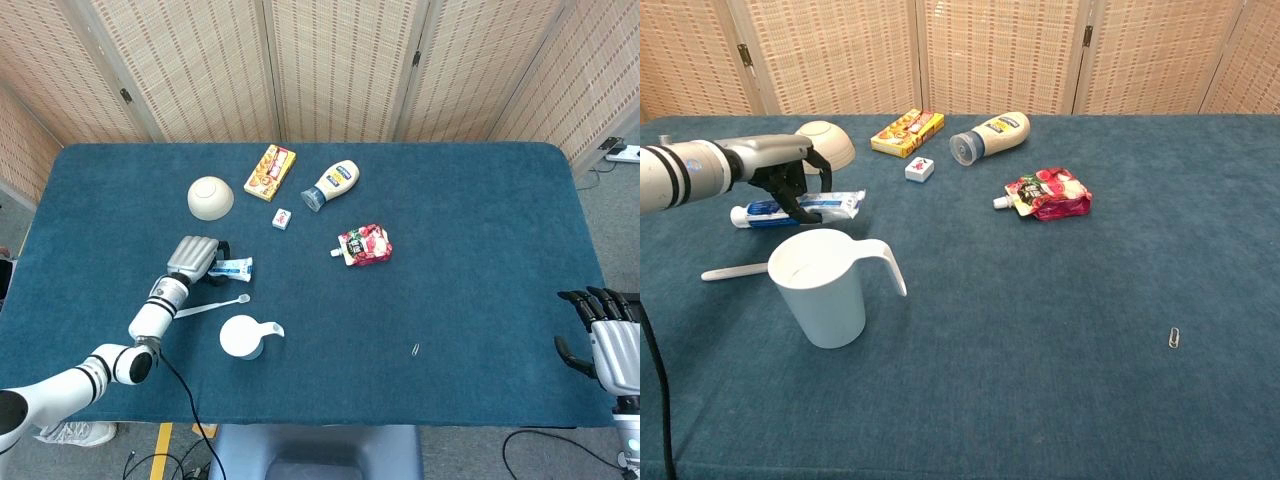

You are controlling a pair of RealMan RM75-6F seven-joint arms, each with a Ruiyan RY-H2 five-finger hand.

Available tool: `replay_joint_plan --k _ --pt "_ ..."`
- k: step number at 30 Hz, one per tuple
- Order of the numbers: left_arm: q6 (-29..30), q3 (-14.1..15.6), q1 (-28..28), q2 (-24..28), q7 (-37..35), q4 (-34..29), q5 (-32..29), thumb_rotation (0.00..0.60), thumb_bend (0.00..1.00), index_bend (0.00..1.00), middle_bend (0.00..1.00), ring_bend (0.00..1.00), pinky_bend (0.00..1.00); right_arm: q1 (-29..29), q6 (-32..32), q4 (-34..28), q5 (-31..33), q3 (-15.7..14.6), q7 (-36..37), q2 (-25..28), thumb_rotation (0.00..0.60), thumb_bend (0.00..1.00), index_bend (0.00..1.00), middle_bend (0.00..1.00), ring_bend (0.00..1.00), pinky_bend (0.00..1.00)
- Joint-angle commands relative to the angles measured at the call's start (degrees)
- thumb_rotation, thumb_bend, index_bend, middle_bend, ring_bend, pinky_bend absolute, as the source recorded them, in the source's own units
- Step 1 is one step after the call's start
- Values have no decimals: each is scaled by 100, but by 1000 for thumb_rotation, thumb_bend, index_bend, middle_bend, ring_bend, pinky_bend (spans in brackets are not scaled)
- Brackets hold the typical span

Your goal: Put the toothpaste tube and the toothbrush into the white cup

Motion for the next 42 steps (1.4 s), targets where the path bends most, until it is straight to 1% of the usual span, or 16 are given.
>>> replay_joint_plan --k 1,4,5,12,18,22,29,35,42 --pt "285 -146 258 346 -812 -283 479 600 374 642 1000 922 967 6 -3 -6 -5 4 -5 2 600 263 246 262 136 139" --pt "393 -197 389 558 -1347 -466 701 600 376 658 1000 925 968 21 -16 -14 -3 15 -13 1 600 263 246 262 136 139" --pt "441 -216 451 662 -1623 -569 816 600 377 660 1000 927 969 29 -29 -14 -1 17 -19 -1 600 263 246 262 136 139" --pt "1002 -251 816 1157 -2865 -1096 1427 600 382 671 1000 930 974 68 -77 -37 0 25 -66 -13 600 262 245 262 136 140" --pt "1470 -276 1088 1697 -4049 -1900 1937 600 382 674 1000 931 974 90 -93 -59 -16 24 -97 -34 600 263 246 262 136 140" --pt "1792 -210 1223 2038 -4733 -2435 2369 600 382 674 1000 931 974 99 -109 -57 -7 25 -93 -47 600 263 246 262 136 140" --pt "2103 -70 1243 2416 -5300 -3060 2924 600 382 675 1000 931 974 115 -123 -53 -10 26 -98 -57 600 263 246 262 136 140" --pt "2272 75 1193 2603 -5548 -3379 3291 600 382 675 1000 931 974 104 -137 -49 37 24 -96 -50 600 263 246 262 136 141" --pt "2321 307 1110 2735 -5461 -3560 3618 600 382 675 1000 931 974 85 -109 -61 35 16 -97 -46 600 263 246 262 136 139"
